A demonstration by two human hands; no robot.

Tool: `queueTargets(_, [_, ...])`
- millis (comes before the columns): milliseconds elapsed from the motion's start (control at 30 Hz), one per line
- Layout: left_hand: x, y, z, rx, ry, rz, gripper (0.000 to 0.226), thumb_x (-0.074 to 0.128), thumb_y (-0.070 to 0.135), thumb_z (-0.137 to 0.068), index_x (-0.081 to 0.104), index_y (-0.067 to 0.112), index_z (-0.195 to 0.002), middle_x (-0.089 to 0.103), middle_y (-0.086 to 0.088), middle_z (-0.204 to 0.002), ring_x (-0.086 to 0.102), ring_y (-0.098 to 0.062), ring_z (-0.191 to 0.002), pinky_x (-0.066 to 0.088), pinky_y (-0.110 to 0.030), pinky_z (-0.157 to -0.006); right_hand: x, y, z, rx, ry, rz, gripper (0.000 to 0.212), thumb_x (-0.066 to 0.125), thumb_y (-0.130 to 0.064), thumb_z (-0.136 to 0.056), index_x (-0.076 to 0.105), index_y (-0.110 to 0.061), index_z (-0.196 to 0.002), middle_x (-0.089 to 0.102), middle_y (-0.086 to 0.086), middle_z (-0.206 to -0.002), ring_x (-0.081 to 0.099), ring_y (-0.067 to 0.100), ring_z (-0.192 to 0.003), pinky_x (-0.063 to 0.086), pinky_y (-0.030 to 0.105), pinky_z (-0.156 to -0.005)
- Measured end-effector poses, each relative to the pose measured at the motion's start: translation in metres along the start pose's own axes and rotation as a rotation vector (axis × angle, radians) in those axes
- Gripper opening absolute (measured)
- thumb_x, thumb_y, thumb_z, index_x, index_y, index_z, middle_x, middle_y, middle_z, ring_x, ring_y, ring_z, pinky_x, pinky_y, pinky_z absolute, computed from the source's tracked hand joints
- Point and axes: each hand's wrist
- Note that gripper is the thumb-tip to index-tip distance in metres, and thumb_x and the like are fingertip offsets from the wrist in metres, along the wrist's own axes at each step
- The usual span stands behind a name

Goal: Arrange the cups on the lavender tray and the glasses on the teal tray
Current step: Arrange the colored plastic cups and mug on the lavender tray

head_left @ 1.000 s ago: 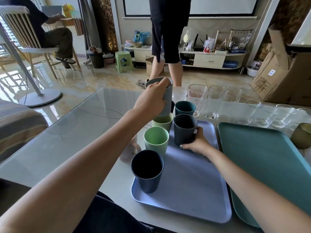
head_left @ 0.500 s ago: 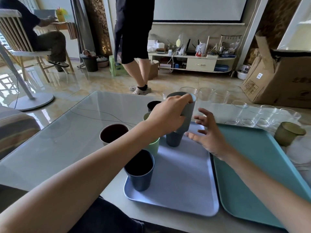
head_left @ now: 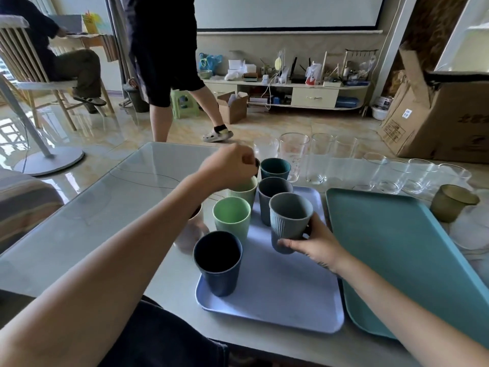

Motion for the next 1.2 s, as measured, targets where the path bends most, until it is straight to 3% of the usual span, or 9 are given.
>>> queueTargets(133, [0.000,-0.022,0.002,-0.153,-0.455,-0.122,0.006,0.063,0.015,-0.076,0.068,0.012,-0.078,0.063,-0.003,-0.070,0.059,-0.014,-0.060,0.049,-0.024,-0.054,0.016,0.009,0.000,0.009,-0.048,-0.025,0.077,0.082,0.001,-0.066,0.040,-0.029,-0.124,0.056,-0.009,-0.115,0.055,0.006,-0.102,0.051,0.013,-0.075])
queueTargets(200, [0.006,-0.030,0.002,-0.130,-0.522,-0.188,0.008,0.067,0.009,-0.076,0.070,0.010,-0.083,0.066,-0.008,-0.074,0.058,-0.015,-0.059,0.048,-0.023,-0.050,0.022,0.015,0.001,0.013,-0.077,-0.032,0.081,0.082,0.001,-0.065,0.039,-0.033,-0.125,0.057,-0.012,-0.118,0.055,0.006,-0.105,0.052,0.019,-0.083])
queueTargets(367, [0.006,-0.050,0.002,-0.129,-0.288,-0.367,0.017,0.076,0.018,-0.067,0.060,0.023,-0.068,0.067,-0.001,-0.078,0.067,-0.024,-0.069,0.052,-0.029,-0.059,0.029,0.021,0.001,0.023,-0.083,-0.076,0.083,0.081,0.002,-0.066,0.038,-0.033,-0.127,0.056,-0.012,-0.123,0.055,0.003,-0.107,0.052,0.015,-0.078])
queueTargets(433, [0.004,-0.054,0.004,-0.165,-0.223,-0.403,0.021,0.079,0.026,-0.066,0.061,0.021,-0.077,0.062,0.003,-0.075,0.064,-0.021,-0.069,0.047,-0.027,-0.058,0.031,0.020,0.001,0.028,-0.086,-0.082,0.083,0.080,0.002,-0.067,0.037,-0.034,-0.128,0.056,-0.015,-0.121,0.055,0.002,-0.106,0.052,0.013,-0.078])
queueTargets(567, [0.014,-0.057,0.010,-0.239,-0.292,-0.445,0.025,0.074,0.028,-0.074,0.066,0.016,-0.094,0.057,0.004,-0.064,0.057,-0.020,-0.054,0.048,-0.025,-0.060,0.031,0.019,0.002,0.040,-0.094,-0.055,0.084,0.079,0.000,-0.069,0.034,-0.033,-0.131,0.054,-0.021,-0.115,0.055,0.002,-0.103,0.051,0.010,-0.075])
queueTargets(767, [0.023,-0.056,0.008,-0.194,-0.197,-0.478,0.024,0.069,0.029,-0.079,0.066,0.016,-0.099,0.056,-0.002,-0.086,0.062,-0.029,-0.085,0.049,-0.033,-0.069,0.033,0.016,0.004,0.039,-0.080,-0.029,0.084,0.079,0.001,-0.069,0.033,-0.034,-0.130,0.053,-0.024,-0.110,0.054,-0.002,-0.097,0.050,0.009,-0.072])
queueTargets(933, [0.026,-0.059,0.007,-0.230,-0.203,-0.362,0.014,0.067,0.019,-0.080,0.066,0.007,-0.088,0.057,-0.001,-0.053,0.060,-0.022,-0.048,0.055,-0.030,-0.060,0.036,0.017,0.004,0.026,-0.019,0.001,0.080,0.080,-0.001,-0.069,0.033,-0.037,-0.124,0.052,-0.023,-0.107,0.054,0.001,-0.093,0.050,0.020,-0.079])
queueTargets(1000, [0.026,-0.062,0.007,-0.234,-0.223,-0.324,0.016,0.067,0.015,-0.080,0.067,0.001,-0.086,0.062,-0.007,-0.055,0.063,-0.024,-0.048,0.055,-0.028,-0.056,0.037,0.017,0.004,0.027,-0.015,0.007,0.079,0.080,-0.002,-0.069,0.033,-0.036,-0.123,0.052,-0.022,-0.107,0.054,0.000,-0.093,0.049,0.025,-0.082])
queueTargets(1200, [0.027,-0.064,0.008,-0.266,-0.248,-0.206,0.018,0.065,0.009,-0.082,0.065,-0.007,-0.090,0.068,-0.019,-0.063,0.066,-0.024,-0.046,0.055,-0.026,-0.046,0.038,0.017,0.004,0.019,0.008,0.015,0.076,0.080,-0.004,-0.069,0.033,-0.037,-0.120,0.052,-0.022,-0.104,0.053,0.003,-0.092,0.047,0.015,-0.074])
Point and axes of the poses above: each hand's wrist, its own z-axis away from the middle knuckle, its own x-axis out of the palm, y = z × x
